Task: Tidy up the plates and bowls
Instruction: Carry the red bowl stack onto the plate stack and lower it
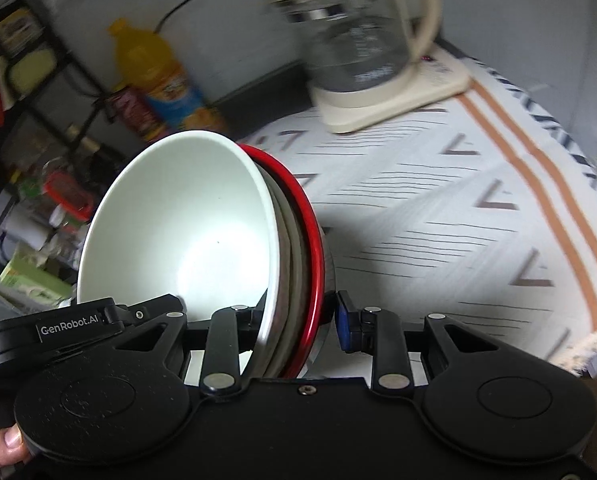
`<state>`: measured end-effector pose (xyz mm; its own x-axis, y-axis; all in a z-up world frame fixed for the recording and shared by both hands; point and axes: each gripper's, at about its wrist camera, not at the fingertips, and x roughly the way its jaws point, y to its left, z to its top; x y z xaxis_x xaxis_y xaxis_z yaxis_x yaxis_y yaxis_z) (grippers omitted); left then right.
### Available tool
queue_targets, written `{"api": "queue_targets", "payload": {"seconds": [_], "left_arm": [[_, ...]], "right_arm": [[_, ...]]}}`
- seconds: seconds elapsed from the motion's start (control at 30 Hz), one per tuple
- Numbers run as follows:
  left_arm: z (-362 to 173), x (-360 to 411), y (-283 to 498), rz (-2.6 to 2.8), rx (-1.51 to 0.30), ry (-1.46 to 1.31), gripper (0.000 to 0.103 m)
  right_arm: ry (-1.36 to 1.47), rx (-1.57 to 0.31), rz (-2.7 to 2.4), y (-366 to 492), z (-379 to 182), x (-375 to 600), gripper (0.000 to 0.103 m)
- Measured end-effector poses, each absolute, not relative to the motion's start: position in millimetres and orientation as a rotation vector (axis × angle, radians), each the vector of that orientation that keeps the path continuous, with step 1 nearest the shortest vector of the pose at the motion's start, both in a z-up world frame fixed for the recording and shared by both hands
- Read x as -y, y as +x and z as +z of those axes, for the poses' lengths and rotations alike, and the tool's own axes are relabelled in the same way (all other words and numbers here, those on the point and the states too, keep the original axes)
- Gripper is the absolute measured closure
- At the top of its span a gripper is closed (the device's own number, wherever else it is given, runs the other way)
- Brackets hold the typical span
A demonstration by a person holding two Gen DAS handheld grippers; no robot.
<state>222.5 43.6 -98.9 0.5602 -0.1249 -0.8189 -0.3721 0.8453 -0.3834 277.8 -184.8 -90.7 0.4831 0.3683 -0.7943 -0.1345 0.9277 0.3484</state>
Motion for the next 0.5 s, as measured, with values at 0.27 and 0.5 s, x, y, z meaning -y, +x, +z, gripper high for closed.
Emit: {"api": "queue_targets", "payload": {"seconds": [0.27,0.5], "left_arm": [[-97,-89,195,0.237,-0.951,-0.607,0.076],[-98,-124,173,0.297,-0.938,-0.638,0.076]], "right_arm": [[0.213,-1.035,0.401,273,-87,134,0.074],[0.174,-1.052,0.461,267,-88,93,0.074]]}}
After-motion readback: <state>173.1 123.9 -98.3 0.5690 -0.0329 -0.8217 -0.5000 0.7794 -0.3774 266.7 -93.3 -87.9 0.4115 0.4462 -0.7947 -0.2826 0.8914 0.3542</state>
